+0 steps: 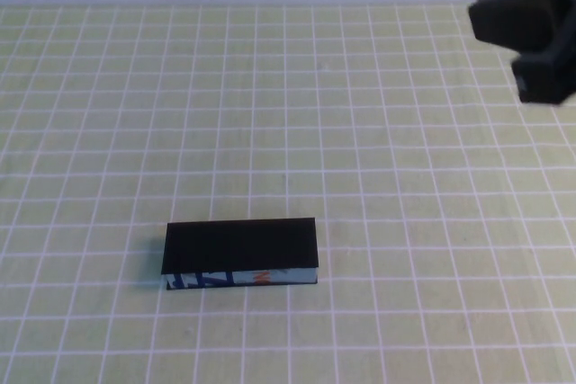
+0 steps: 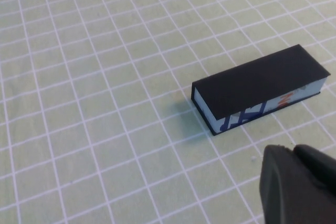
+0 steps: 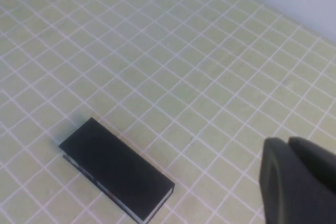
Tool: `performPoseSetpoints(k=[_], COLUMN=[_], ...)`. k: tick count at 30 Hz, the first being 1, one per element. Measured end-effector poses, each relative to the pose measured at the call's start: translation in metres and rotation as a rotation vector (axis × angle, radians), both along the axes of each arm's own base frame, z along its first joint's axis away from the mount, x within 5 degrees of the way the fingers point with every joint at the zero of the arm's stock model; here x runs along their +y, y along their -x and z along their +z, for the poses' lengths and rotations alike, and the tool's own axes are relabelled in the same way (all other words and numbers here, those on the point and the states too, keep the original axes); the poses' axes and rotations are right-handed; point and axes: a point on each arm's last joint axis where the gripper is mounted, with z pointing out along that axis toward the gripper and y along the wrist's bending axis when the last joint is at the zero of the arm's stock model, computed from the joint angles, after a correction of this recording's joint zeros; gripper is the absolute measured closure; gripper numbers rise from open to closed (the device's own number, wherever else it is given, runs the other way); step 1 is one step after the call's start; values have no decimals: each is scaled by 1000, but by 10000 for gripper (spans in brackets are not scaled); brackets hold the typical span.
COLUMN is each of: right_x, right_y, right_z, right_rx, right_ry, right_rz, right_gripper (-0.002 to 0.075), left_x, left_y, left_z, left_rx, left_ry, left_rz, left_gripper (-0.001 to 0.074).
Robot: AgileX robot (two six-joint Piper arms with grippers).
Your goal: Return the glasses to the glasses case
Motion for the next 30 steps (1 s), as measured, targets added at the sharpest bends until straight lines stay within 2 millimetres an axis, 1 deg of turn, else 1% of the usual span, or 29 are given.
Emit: performPoseSetpoints(k=[4, 9, 12, 15, 19, 24, 30], right_x=[-24, -53, -67, -79, -92, -101, -102], right_y=[26, 64, 86, 106, 126, 141, 145], right_z=[-34, -88, -109, -126, -152, -180, -191], right_rx=[-49, -56, -100, -170, -209, -194, -176], right_ry=[-52, -109, -166, -226, -267, -273, -284], right_rz=[-80, -151, -155, -152, -150, -148, -145], right_gripper=[743, 743, 743, 743, 743, 743, 743], left_x=[-1, -2, -2, -2, -2, -2, -2], left_y=[-1, -2, -2, -2, -2, -2, -2], left_z=[2, 5, 5, 5, 5, 6, 6], left_rx=[-30, -57, -59, -61, -62, -63, -63], left_ry=[14, 33, 34, 35, 36, 36, 36], left_rz=[-4, -9, -9, -9, -9, -9, -9], left_gripper=[738, 738, 738, 738, 738, 738, 738])
